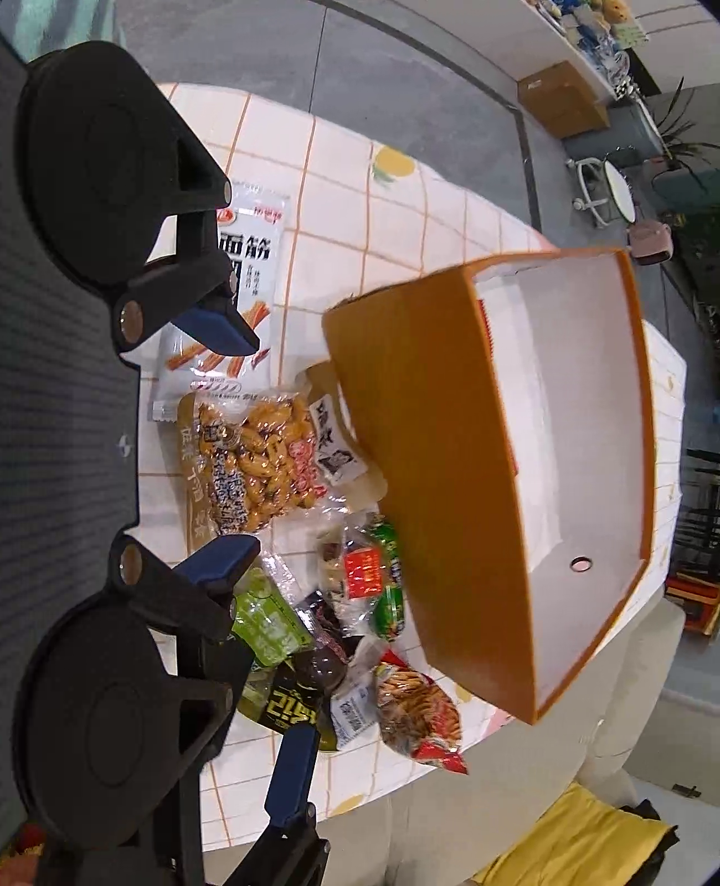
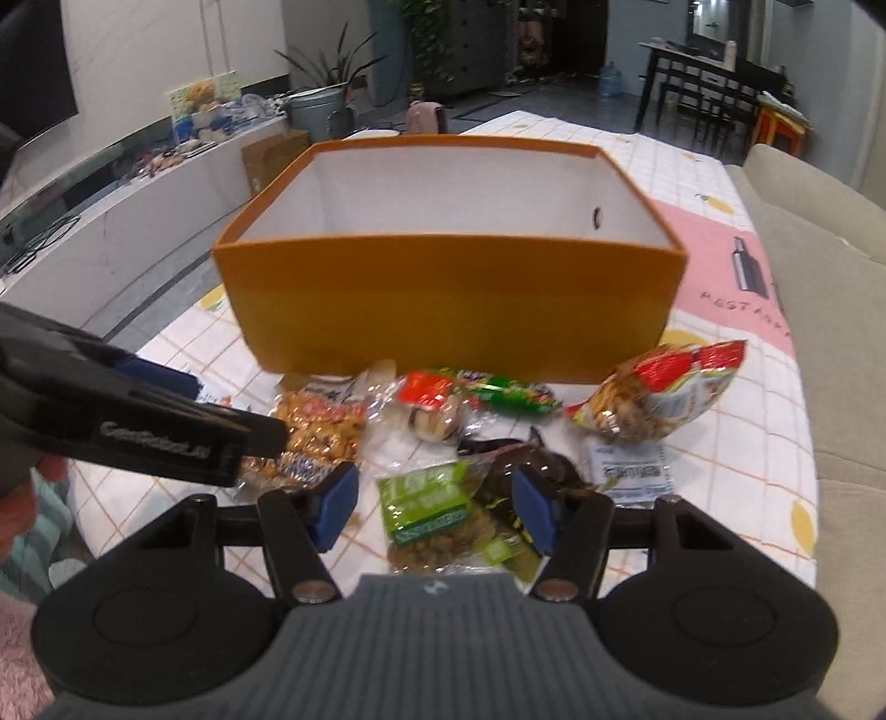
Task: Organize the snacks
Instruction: 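Move both tools back over the remaining snack pile, then grasp the peanut bag with the left gripper while the right grasps the green-labelled packet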
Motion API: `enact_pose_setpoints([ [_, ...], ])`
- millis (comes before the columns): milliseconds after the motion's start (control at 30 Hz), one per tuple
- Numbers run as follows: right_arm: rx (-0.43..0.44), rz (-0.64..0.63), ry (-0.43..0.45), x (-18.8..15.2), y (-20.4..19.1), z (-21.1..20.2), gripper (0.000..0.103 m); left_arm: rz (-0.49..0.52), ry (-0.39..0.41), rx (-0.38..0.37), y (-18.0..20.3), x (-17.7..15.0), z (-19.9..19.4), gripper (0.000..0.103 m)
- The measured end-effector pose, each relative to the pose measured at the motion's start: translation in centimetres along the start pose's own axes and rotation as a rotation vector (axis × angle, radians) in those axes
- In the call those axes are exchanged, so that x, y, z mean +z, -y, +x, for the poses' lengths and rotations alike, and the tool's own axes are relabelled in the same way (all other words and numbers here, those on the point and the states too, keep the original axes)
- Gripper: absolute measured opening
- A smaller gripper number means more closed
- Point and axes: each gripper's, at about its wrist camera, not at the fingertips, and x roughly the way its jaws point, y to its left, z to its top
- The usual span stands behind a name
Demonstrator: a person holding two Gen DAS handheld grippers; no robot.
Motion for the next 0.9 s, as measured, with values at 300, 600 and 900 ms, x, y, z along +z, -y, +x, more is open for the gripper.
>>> enact_pose_setpoints([
  [300,0.004,-0.051,-0.028,-0.9,-0.1,1.8,0.060,-0.012,-0.039,-0.020,0.2,0.1,2.1,0.088],
  [600,0.003,-0.093,-0.055,-1.3,-0.3,3.8,0.048,-0.030,-0.055,-0.024,0.4,0.3,4.0,0.089],
  [900,0.020,-0.076,-0.053,-1.4,-0.3,3.9,0.052,-0.003,-0.082,0.009,1.7,0.7,5.9,0.094],
])
